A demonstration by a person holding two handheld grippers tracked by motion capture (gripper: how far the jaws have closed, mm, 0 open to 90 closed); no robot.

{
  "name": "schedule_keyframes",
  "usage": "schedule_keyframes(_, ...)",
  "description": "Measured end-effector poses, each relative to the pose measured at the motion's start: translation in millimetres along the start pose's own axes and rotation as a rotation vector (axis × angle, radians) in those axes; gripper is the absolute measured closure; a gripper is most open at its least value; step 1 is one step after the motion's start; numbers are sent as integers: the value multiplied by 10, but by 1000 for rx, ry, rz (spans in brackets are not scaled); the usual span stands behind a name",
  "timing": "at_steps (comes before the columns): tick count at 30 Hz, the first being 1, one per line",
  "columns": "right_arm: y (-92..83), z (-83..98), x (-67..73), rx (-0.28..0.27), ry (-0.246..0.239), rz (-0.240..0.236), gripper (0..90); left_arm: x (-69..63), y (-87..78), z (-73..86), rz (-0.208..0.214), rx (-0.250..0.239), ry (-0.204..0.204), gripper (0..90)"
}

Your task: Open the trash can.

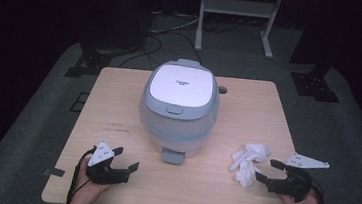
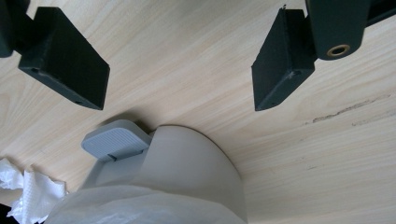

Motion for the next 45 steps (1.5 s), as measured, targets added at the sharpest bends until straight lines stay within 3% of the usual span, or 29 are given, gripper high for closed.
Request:
schedule_keyframes(9,3,7,-43,-2,15,-7,181,-53,67,-74,22,-6,11,184)
schedule_keyframes(45,27,8,10,14,-3,-6,181,-326,369,-393,145,-15,78,184)
Point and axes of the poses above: each handheld gripper's, and its own axes: y roughly forward along the jaws, z roughly out of its underside, x roughly to its left, the point moved 4 cm from there along y, roughly forward along the jaws, and after that the axes turned 13 degrees about y, right-handed, at the moved point
